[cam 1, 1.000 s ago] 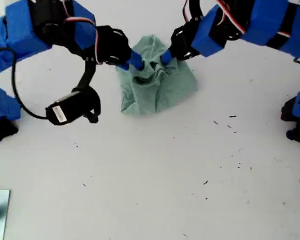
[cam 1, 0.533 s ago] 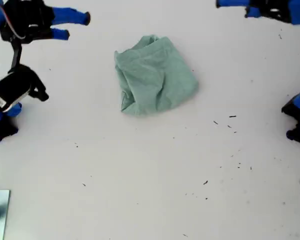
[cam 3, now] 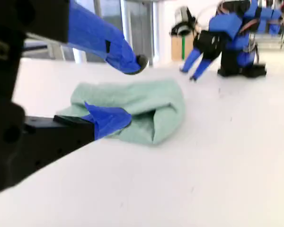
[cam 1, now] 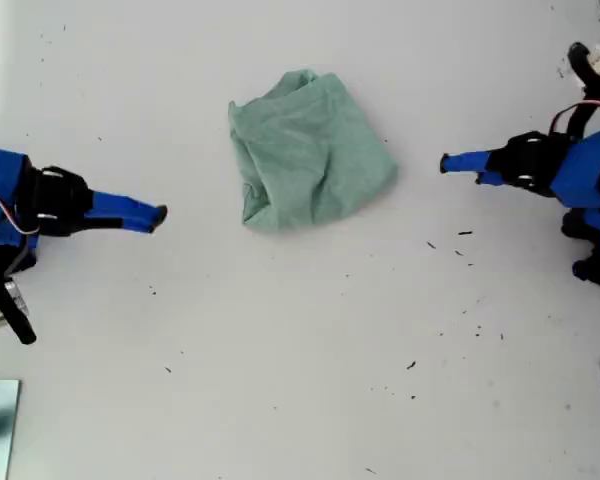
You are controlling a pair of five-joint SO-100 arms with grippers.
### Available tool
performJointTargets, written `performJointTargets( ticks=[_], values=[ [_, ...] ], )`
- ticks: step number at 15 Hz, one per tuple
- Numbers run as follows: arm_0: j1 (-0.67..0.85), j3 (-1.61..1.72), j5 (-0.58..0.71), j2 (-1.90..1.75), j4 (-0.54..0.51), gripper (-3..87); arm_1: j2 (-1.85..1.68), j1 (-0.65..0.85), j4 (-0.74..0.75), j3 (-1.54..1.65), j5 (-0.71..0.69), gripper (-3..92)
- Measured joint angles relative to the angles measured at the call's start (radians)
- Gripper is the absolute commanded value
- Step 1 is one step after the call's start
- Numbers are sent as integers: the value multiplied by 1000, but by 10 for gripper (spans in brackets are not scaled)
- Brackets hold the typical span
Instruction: Fold t shirt
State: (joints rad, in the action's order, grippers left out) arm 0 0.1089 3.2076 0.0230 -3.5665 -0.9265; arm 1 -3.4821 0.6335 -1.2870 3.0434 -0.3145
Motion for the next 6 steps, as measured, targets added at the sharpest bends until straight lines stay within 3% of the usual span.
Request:
performJointTargets(
  ticks=[1,2,4,6],
  values=[
    [12,9,86,-14,-69,153,-12,-9,-34,3,-25,237],
    [8,25,170,-26,-91,152,-11,-12,-44,6,-164,219],
    [20,28,193,-32,-95,151,-18,-18,-46,6,-377,218],
    [23,28,195,-32,-97,151,-18,-18,-46,6,-399,218]
  ],
)
